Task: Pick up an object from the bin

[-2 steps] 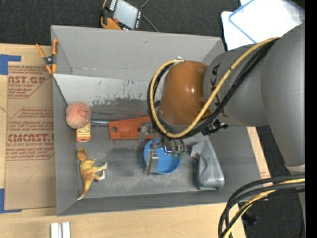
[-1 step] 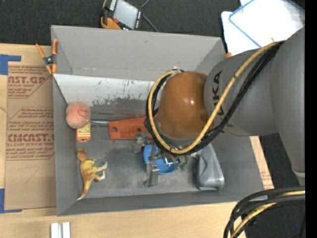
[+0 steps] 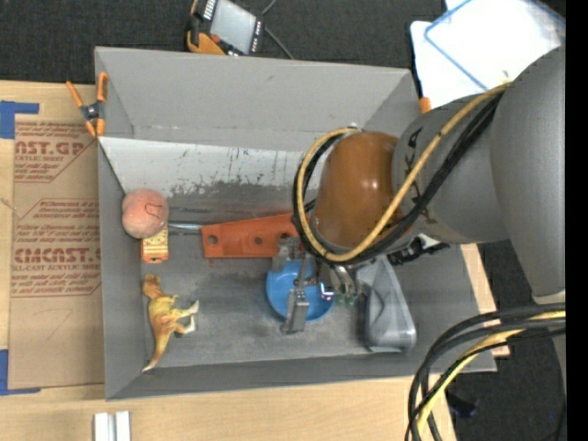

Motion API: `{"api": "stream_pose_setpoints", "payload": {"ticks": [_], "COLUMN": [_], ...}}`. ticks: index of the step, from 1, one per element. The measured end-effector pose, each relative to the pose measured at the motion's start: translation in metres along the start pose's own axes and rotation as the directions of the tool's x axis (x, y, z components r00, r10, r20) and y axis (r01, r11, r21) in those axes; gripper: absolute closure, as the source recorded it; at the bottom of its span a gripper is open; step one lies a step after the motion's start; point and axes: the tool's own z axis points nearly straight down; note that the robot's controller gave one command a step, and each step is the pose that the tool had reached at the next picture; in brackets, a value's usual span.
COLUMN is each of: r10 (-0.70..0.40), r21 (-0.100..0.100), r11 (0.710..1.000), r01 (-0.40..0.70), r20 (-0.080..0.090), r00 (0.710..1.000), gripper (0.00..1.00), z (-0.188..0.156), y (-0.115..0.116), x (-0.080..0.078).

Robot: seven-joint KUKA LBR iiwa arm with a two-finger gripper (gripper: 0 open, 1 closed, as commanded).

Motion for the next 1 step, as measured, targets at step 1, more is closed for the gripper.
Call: {"api": "stream_pose_setpoints", "payload": {"ticks": [1], "r10": [-0.018], "r21": [0.0], "r11": [1.0], "r01": [0.018], "r20": [0.0], "r00": [1.0], "gripper": [0.0], "z": [-0.0003], "y": [0.0021], "x": [0.0019]}}
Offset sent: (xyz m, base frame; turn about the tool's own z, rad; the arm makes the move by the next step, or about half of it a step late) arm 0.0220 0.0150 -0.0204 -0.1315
